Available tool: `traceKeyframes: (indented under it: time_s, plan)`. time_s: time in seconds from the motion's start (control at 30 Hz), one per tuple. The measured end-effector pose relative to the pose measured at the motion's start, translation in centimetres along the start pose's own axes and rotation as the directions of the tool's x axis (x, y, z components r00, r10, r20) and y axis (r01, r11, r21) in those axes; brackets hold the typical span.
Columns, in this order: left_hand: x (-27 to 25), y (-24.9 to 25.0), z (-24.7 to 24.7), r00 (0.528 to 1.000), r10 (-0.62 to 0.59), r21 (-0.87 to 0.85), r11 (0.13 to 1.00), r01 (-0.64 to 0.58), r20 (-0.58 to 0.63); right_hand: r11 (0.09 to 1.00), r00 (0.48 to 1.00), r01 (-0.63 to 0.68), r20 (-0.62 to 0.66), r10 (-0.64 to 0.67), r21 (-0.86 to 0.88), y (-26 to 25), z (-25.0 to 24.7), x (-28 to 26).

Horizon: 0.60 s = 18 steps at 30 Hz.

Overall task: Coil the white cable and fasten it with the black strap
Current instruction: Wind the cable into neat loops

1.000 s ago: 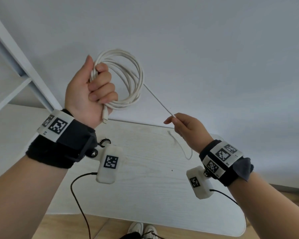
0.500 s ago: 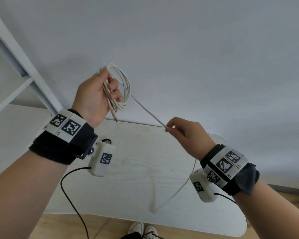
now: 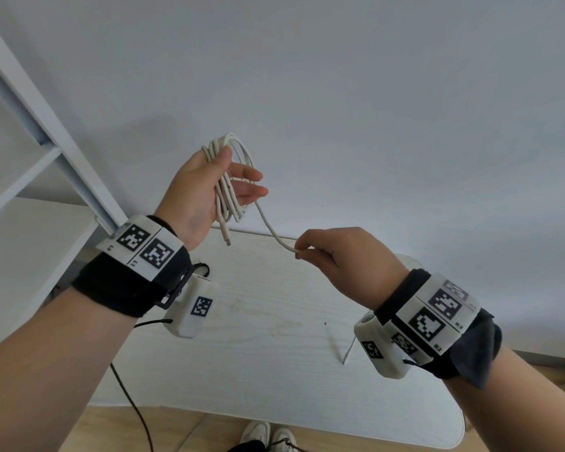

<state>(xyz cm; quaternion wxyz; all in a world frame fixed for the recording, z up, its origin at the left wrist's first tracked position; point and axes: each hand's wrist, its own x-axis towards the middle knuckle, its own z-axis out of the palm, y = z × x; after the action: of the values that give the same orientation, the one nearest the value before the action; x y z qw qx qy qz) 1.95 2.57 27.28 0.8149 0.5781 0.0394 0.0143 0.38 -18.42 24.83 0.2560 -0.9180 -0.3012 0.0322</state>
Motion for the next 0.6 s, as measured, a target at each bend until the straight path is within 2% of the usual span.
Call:
traceKeyframes:
  time_s: [0.23, 0.5, 0.6]
  plan:
    - [-0.4, -0.9, 0.7, 0.997, -0.016, 0.22, 0.976, -0.001, 0.076, 0.997, 0.995, 0.061, 0.076, -0.057, -0.044, -1.2, 0.0, 0.2]
    - [-1.5, -2.0, 1.6, 0.981, -0.082, 0.489, 0.872, -0.016, 0.178, 0.99, 0.99, 0.141, 0.03, -0.141, -0.017, -2.2, -0.7, 0.6]
    - [-1.8, -2.3, 1.8, 0.974, -0.119, 0.5, 0.866, 0.006, 0.194, 0.989, 0.989, 0.148, 0.007, -0.148, 0.004, -2.5, -1.1, 1.0]
